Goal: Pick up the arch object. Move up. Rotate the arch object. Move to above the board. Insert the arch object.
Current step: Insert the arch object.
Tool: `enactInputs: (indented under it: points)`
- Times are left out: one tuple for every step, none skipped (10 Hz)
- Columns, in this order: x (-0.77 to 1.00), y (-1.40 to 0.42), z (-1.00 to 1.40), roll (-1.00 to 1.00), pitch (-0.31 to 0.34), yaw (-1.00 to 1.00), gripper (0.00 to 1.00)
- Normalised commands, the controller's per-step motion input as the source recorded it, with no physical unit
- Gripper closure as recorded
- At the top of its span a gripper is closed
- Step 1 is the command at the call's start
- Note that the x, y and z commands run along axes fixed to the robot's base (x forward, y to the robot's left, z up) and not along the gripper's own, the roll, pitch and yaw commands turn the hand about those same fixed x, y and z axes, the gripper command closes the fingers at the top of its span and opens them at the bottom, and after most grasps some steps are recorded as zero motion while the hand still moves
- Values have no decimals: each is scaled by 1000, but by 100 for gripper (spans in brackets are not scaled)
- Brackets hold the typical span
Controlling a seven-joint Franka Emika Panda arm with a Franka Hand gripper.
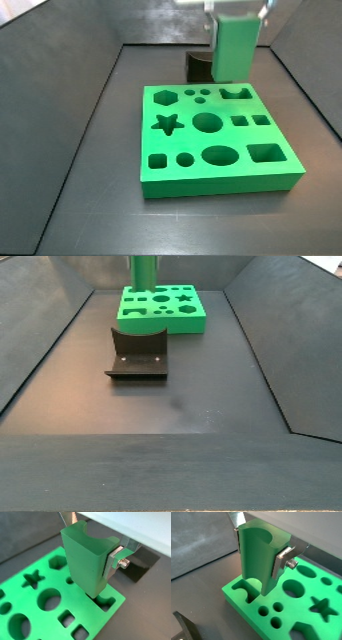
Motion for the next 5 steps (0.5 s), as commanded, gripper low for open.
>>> enactInputs:
  points:
    - [609, -23, -306, 337, 10, 183, 100]
    - [651, -86, -134, 457, 100, 303, 100]
    - [603, -60, -131, 483, 106, 309, 100]
    - [551, 0, -254, 203, 129, 0, 100]
    - [260, 103, -269, 54, 50, -391, 100]
